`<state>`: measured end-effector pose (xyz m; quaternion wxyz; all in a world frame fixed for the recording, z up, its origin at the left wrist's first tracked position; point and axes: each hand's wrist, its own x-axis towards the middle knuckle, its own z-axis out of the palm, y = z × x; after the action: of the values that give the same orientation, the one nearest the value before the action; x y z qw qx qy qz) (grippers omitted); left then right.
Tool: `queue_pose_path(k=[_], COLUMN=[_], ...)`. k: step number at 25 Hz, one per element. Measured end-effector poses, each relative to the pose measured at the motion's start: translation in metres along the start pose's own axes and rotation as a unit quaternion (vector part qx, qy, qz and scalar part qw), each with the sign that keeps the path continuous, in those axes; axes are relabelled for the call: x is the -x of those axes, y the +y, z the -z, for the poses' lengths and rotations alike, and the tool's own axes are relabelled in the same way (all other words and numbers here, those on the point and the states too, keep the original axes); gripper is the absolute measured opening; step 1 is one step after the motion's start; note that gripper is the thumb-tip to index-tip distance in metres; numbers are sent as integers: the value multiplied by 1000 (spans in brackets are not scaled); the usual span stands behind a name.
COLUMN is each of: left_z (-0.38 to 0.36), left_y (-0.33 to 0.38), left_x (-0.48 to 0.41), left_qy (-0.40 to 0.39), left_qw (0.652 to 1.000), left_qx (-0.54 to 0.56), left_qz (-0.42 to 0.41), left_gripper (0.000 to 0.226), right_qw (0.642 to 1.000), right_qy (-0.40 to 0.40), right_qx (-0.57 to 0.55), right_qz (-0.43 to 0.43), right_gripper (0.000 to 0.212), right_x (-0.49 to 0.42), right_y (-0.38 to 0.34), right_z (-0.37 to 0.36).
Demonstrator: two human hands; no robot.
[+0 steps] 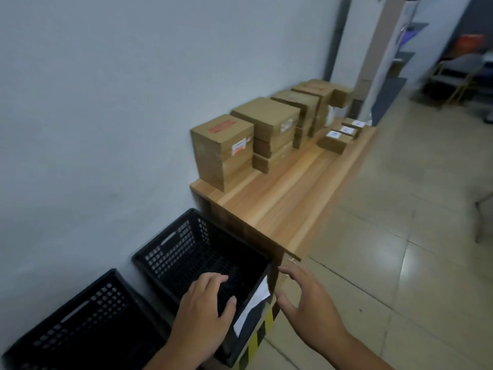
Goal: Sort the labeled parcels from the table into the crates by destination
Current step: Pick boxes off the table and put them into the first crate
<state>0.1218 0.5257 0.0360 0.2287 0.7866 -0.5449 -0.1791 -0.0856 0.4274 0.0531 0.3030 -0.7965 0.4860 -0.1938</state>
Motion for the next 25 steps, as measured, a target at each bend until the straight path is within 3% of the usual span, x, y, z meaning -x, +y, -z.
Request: queue_pose_path(k=[3, 7, 12, 16, 19, 22, 25], left_z=[-31, -68, -97, -108, -108, -115, -115], left_y=[68, 146, 202, 212, 209, 205, 203], left_x=[-43, -92, -166, -241, -316, -380, -426], left_qy=[7, 10, -4, 5, 60, 106, 116], left_qw=[1000, 999, 1000, 1000, 998, 994, 991], left_qx=[-18, -28, -26, -18, -31, -15, -16], left_qz=[-17, -38, -2, 4, 6, 34, 71], left_gripper=[44, 48, 48, 50, 51, 49, 51], right_qw=[999, 993, 994, 986, 971, 972, 972], right_qy=[38, 31, 32, 75, 88, 48, 10], right_qx=[20, 107, 101, 139, 172, 169, 144], right_qz=[11, 34, 23, 51, 142, 155, 187], right_gripper=[42, 47, 49, 59, 43, 61, 62], right_x=[-25, -64, -121, -199, -282, -359, -419], right_y=[51, 111, 174, 214, 223, 226, 221], right_z=[54, 118, 156, 163, 171, 170, 167])
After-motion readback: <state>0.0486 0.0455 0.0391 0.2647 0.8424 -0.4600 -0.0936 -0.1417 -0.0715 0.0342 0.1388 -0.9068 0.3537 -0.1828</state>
